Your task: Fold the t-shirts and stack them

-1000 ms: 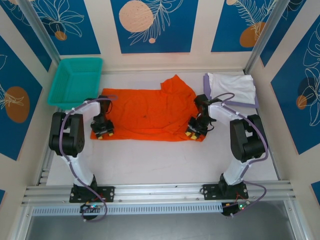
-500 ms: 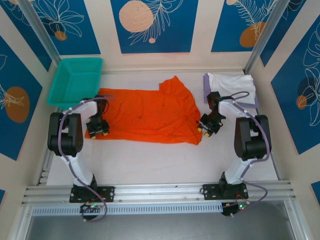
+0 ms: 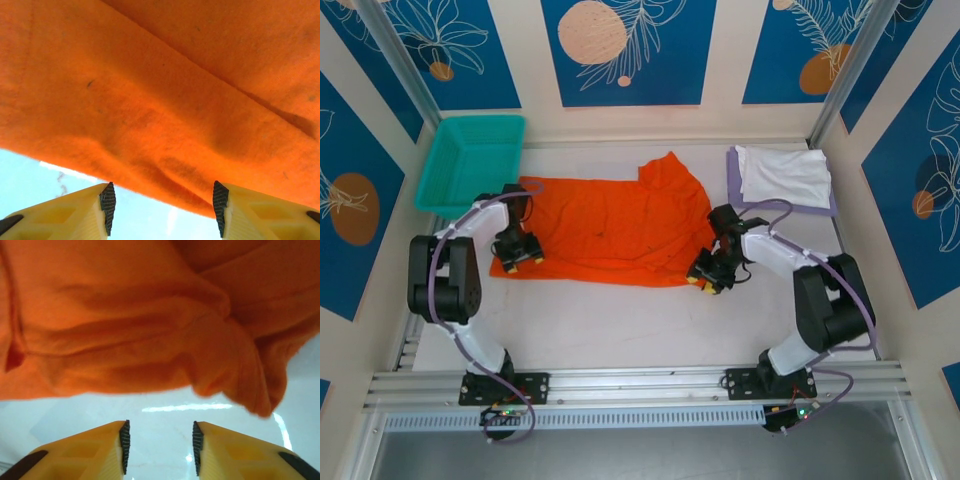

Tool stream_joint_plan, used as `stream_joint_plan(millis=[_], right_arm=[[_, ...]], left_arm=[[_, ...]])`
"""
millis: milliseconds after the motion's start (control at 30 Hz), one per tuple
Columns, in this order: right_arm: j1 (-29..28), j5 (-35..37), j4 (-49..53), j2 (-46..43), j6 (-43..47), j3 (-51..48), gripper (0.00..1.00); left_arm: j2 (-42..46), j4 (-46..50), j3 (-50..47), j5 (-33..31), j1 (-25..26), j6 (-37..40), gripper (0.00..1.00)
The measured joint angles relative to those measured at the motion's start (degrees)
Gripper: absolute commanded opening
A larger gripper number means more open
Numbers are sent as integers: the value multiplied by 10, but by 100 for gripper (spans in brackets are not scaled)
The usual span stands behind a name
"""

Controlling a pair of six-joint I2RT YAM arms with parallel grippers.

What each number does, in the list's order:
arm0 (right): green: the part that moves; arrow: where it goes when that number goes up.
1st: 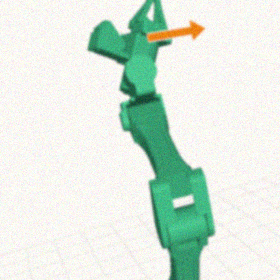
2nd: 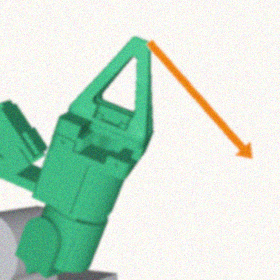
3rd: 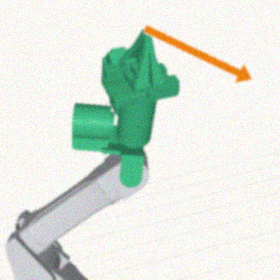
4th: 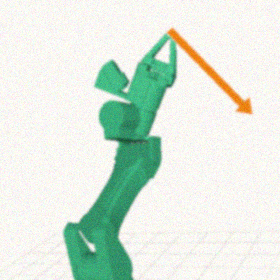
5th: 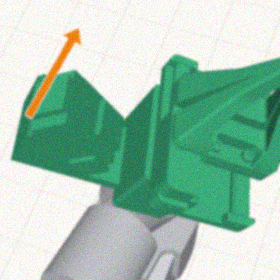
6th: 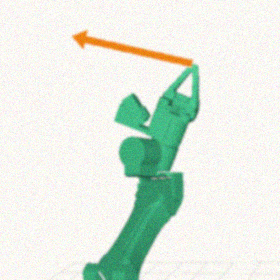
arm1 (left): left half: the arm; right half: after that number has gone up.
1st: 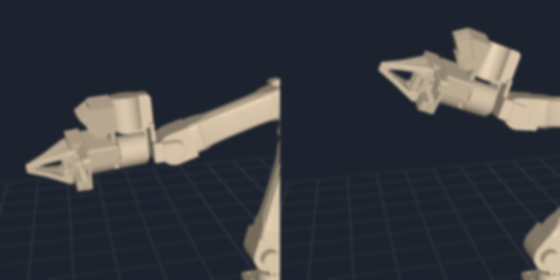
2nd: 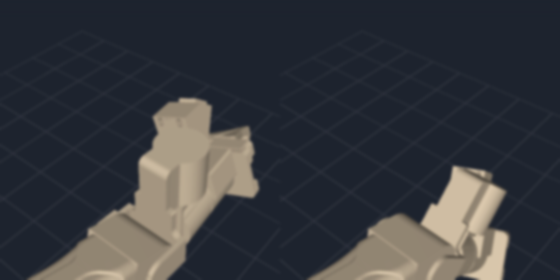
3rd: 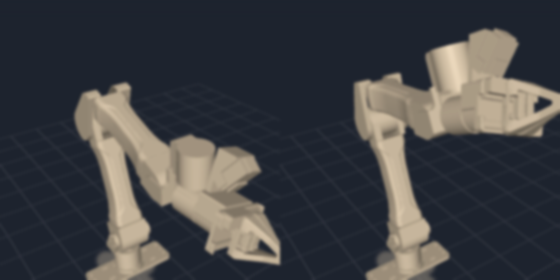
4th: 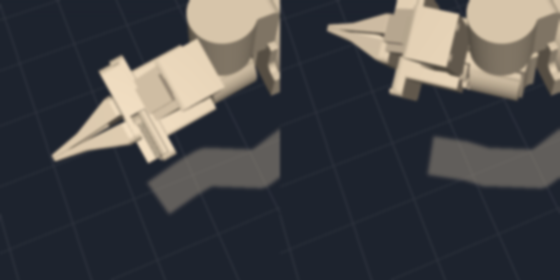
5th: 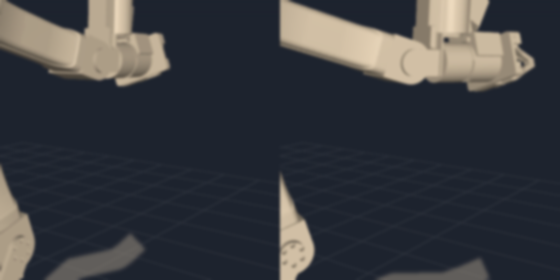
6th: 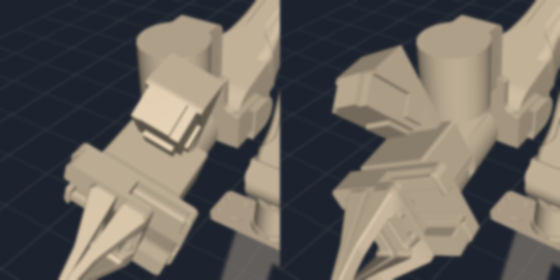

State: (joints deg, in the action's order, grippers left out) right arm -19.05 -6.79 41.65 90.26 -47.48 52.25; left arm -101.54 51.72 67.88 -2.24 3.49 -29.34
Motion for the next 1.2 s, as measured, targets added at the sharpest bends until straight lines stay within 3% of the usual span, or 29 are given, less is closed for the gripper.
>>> stream_joint_plan(millis=[167,433,967,1200], right_arm=[[16,8,18,76,-16,20,37],[41,17,41,83,-37,27,33],[160,23,47,-26,-40,-84,37],[174,23,53,-110,-50,-101,43]], left_arm=[[-43,-4,-3,-28,0,0,55],[-8,-19,-48,-33,0,0,56],[112,16,-177,19,9,-24,57],[164,63,-148,31,13,-33,69]])
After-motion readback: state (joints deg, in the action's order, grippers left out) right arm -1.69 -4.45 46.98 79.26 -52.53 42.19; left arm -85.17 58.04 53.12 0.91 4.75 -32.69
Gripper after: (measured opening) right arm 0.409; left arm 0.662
